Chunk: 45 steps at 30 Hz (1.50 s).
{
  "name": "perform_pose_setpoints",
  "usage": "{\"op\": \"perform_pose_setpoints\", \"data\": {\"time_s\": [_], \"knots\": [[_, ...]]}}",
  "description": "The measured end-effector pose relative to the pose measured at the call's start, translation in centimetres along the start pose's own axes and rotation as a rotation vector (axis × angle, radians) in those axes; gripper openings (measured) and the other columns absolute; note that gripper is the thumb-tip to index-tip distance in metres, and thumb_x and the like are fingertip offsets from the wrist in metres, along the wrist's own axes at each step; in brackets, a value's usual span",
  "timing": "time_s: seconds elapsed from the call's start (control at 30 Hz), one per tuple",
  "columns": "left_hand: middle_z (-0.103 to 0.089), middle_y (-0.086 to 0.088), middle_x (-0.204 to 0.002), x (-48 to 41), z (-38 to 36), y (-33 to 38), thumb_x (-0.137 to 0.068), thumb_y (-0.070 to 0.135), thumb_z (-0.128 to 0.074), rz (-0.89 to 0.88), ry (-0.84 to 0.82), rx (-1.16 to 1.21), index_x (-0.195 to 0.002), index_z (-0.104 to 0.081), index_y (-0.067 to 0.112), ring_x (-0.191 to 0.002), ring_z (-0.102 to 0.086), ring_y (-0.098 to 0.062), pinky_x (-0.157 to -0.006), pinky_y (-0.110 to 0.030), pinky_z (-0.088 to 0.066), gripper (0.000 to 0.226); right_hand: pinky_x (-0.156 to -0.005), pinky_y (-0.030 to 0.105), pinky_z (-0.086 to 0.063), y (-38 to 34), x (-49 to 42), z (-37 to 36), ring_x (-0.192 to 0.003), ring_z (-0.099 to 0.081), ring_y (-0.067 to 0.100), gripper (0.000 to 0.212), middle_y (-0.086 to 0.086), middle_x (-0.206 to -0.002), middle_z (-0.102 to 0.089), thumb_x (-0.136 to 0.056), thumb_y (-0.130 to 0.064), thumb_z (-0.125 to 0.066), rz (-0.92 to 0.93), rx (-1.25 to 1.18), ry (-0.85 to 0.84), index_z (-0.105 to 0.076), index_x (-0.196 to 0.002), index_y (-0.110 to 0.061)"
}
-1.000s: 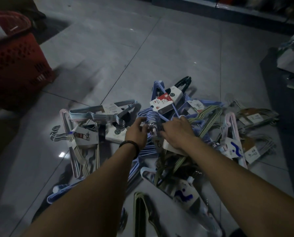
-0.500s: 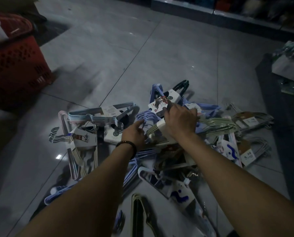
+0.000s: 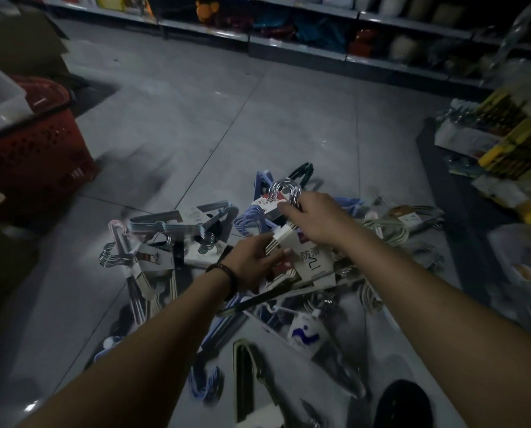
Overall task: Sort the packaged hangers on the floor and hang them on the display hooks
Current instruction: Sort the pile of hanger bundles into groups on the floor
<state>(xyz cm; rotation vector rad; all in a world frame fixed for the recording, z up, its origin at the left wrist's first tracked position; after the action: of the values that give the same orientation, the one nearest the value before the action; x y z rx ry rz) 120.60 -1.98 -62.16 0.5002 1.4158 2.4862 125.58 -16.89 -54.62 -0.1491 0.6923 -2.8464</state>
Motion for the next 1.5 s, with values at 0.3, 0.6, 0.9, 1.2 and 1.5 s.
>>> {"op": "perform_pose_setpoints", "data": {"time_s": [0.3,0.6,0.9,1.2,1.5], "knots": [[-0.061,0.000,-0.075,12.6,2.9,2.0,-0.100,0.053,-0.049,0.141,-0.089,-0.063,-0.125,-0.062,0.035,-0.054,-0.054,-0.009,-0.050,-0.025,-0.049,0.034,-0.088,0.031,-0.047,0.0,11.2,1.7,-0.109,-0.061,0.008,0.074,-0.012,-0.129,-0.063,-0.086,-0.077,-0.060,0.101,0.005,-0.366,-0.060,-0.139,-0.027],[-0.044,-0.006,-0.146,20.4,0.6,2.5,-0.084,0.047,-0.074,0.202,0.673,-0.642,-0.133,-0.049,0.038,-0.134,-0.041,-0.033,-0.112,-0.056,-0.036,0.056,-0.083,0.033,-0.055,2.3,21.7,-7.3,-0.099,-0.071,0.016,0.039,-0.001,-0.114,-0.076,-0.101,-0.052,-0.061,-0.219,-0.565,-0.028,-0.070,-0.121,-0.019],[-0.069,-0.013,-0.118,25.9,-17.6,-5.8,-0.097,-0.001,-0.060,0.744,0.273,0.840,-0.130,-0.046,0.023,-0.085,-0.076,-0.033,-0.081,-0.061,-0.061,0.043,-0.049,0.025,-0.052,3.9,32.7,-18.5,-0.066,-0.071,0.016,0.024,-0.001,-0.092,-0.079,-0.107,-0.038,-0.055,-0.745,-0.993,0.027,-0.071,-0.107,-0.020],[-0.072,-0.018,-0.112,26.0,-18.0,-11.3,-0.096,-0.007,-0.059,0.878,0.014,0.680,-0.130,-0.057,0.027,-0.089,-0.071,-0.035,-0.077,-0.056,-0.063,0.049,-0.067,0.037,-0.059,11.7,35.3,-22.0,-0.084,-0.075,0.029,0.023,0.011,-0.101,-0.079,-0.104,-0.035,-0.063,-1.067,-1.168,0.077,-0.063,-0.124,-0.026],[-0.067,-0.009,-0.128,22.1,-21.1,-16.6,-0.098,0.017,-0.063,0.899,0.007,0.316,-0.135,-0.057,0.024,-0.112,-0.065,-0.032,-0.093,-0.050,-0.058,0.038,-0.081,0.046,-0.061,14.5,33.5,-27.0,-0.099,-0.073,0.034,0.024,0.012,-0.124,-0.065,-0.109,-0.025,-0.052,-1.185,-1.115,-0.202,-0.052,-0.133,-0.023]]}}
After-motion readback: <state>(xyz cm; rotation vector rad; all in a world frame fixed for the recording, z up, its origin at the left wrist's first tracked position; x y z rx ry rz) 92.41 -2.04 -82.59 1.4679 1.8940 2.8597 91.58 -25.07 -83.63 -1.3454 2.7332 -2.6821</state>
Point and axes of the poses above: each hand's wrist, its own x-axis away from the middle knuckle, its own z-axis out of the back of the hand, y = z × x, the point moved 4 cm from there along -x, towards the middle knuckle
